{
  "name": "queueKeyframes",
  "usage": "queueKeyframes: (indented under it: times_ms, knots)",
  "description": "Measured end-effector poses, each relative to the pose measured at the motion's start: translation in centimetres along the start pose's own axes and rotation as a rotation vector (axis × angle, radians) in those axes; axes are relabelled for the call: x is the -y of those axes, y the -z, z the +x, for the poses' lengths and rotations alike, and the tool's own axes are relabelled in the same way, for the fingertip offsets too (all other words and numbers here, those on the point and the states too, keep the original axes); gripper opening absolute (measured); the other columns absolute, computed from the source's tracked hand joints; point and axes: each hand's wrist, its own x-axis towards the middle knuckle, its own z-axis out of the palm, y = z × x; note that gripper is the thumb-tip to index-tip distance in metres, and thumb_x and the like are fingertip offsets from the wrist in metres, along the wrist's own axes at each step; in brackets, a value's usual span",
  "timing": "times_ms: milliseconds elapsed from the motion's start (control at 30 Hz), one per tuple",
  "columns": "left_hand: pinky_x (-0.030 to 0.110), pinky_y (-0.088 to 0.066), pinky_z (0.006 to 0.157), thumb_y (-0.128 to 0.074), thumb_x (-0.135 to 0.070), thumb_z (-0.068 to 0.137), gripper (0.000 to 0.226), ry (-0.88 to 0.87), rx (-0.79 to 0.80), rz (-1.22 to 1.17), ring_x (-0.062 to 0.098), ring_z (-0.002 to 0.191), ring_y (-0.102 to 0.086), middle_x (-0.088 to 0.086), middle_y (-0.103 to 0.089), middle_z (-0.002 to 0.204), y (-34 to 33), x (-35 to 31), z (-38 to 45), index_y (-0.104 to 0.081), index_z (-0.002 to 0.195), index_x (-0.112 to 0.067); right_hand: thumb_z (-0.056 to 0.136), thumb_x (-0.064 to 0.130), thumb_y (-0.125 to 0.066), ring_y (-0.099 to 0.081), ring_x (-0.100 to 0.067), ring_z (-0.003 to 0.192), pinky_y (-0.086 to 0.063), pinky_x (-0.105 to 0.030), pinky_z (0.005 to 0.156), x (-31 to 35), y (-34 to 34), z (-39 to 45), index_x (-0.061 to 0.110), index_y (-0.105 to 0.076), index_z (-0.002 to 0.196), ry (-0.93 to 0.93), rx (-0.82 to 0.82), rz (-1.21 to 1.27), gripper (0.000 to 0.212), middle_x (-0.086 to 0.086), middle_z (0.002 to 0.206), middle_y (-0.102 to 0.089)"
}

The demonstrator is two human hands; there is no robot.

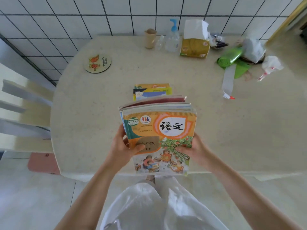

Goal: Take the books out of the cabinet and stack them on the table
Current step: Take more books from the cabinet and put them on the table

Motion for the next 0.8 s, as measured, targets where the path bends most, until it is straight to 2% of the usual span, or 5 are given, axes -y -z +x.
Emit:
queueKeyframes:
  times_ms: [100,233,367,700,800]
  knots:
    - [0.029,-0.060,0.071,-0.082,0.014,0.060,0.062,-0.053,-0.037,0.022,0.010,0.093,-0.072,-0.005,-0.075,0.097,-0.5,0.8,-0.2,-0.062,0.111,-0.015,0.074,0.015,-0.080,-0.057,-0.006,0.109,-0.040,-0.007,0.094,-1.0,0.0,0.1,0.010,-0.056,0.123,0.114,-0.051,-0.112,0.055,0.008,0.117,-0.061]
    - [0.013,-0.053,0.073,-0.083,-0.028,0.052,0.048,-0.135,-0.113,0.082,-0.009,0.080,-0.067,-0.027,-0.073,0.085,-1.1,1.9,-1.2,-0.071,0.093,-0.050,0.076,0.027,-0.075,-0.059,0.012,0.102,-0.045,-0.010,0.088,-3.3,-1.2,0.0,0.004,-0.062,0.119,0.128,-0.119,-0.116,0.050,0.009,0.111,-0.068]
    - [0.019,-0.054,0.079,-0.082,-0.033,0.055,0.046,-0.125,-0.132,0.104,-0.001,0.089,-0.069,-0.020,-0.074,0.095,-1.5,2.9,-1.2,-0.069,0.099,-0.036,0.081,0.012,-0.074,-0.054,0.019,0.103,-0.038,-0.002,0.087,-4.9,-0.9,-0.1,-0.001,-0.063,0.117,0.154,-0.146,-0.123,0.040,0.012,0.114,-0.064]
    - [0.021,-0.056,0.074,-0.084,-0.037,0.049,0.059,-0.027,-0.082,0.173,0.005,0.084,-0.070,-0.016,-0.074,0.091,-0.5,4.3,-0.9,-0.068,0.103,-0.020,0.069,0.055,-0.077,-0.063,-0.010,0.107,-0.053,-0.036,0.090,-4.6,1.3,-0.6,0.010,-0.053,0.128,0.170,-0.046,-0.052,0.078,0.014,0.115,-0.066]
    - [0.021,-0.057,0.074,-0.087,-0.033,0.054,0.048,0.002,-0.056,0.204,0.003,0.085,-0.070,-0.017,-0.074,0.091,-0.1,4.9,-1.0,-0.070,0.098,-0.026,0.068,0.045,-0.081,-0.064,0.007,0.095,-0.053,-0.019,0.083,-3.6,1.6,-0.7,0.054,-0.056,0.117,0.136,0.019,-0.064,0.055,0.035,0.098,-0.066]
